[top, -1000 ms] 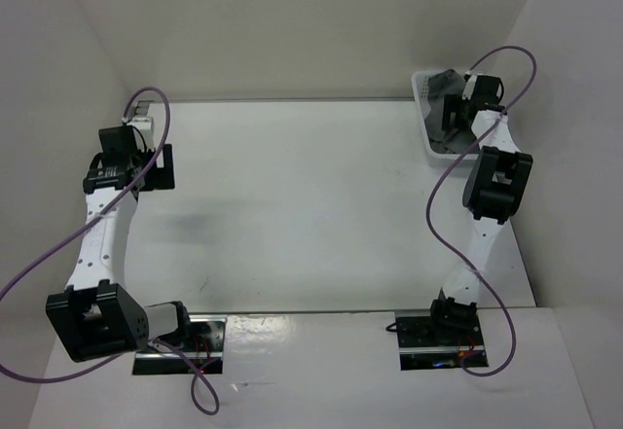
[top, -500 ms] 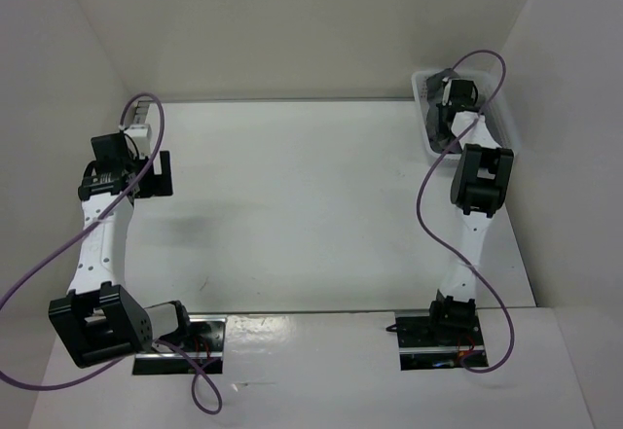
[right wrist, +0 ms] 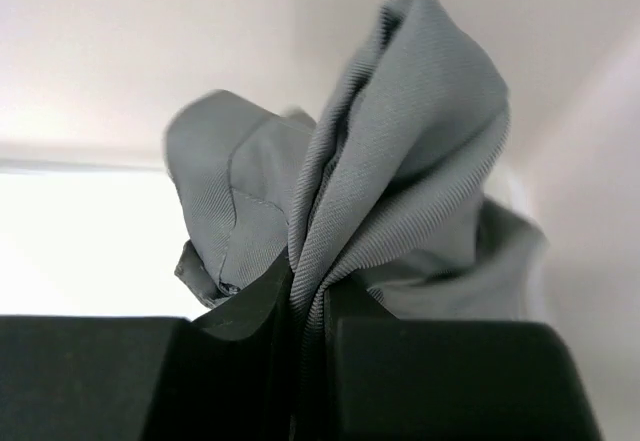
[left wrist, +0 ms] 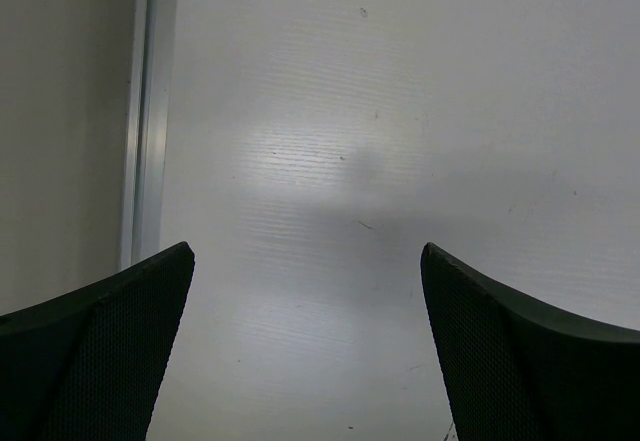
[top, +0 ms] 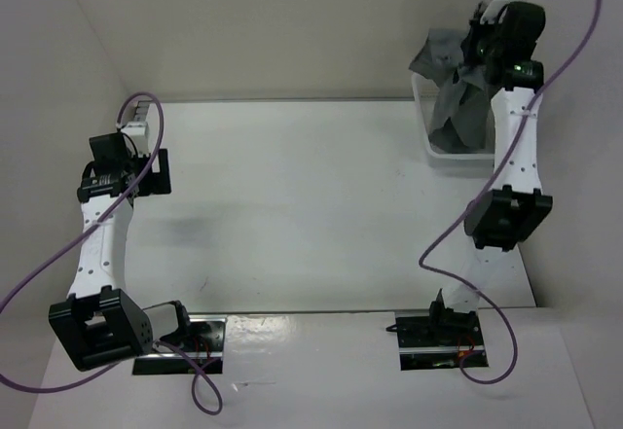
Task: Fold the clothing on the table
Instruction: Move the skirt to the center of the board
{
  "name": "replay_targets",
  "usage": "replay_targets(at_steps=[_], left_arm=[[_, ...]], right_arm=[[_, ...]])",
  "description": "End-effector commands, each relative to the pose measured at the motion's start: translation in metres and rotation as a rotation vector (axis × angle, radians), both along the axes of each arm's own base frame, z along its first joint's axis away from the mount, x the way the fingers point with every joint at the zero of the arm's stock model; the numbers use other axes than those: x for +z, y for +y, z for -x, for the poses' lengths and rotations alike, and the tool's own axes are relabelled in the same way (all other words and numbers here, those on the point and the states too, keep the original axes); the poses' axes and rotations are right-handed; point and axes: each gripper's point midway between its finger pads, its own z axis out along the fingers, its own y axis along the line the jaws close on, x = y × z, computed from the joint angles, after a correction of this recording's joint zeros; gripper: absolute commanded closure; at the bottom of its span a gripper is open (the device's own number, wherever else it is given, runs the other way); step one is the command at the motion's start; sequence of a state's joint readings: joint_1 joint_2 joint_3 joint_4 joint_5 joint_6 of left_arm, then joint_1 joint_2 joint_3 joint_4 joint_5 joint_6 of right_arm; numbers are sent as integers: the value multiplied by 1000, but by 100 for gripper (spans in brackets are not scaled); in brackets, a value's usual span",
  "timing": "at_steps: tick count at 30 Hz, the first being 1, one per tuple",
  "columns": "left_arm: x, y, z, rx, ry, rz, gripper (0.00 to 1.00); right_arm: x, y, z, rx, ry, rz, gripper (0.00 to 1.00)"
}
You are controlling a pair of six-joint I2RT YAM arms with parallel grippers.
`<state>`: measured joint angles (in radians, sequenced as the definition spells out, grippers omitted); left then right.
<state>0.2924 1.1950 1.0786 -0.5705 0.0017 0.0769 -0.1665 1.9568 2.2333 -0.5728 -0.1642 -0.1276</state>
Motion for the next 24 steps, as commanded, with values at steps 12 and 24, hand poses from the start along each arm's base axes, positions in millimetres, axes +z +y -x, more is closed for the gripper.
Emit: replay_targets(at_steps=[12, 24], left_arm=[[36, -7, 21, -4, -139, -32, 0], [41, -6, 34, 13, -156, -45, 0]], right_arm=[[122, 261, 175, 1131, -94, -355, 100], [-43, 263, 143, 924, 202, -343, 2]])
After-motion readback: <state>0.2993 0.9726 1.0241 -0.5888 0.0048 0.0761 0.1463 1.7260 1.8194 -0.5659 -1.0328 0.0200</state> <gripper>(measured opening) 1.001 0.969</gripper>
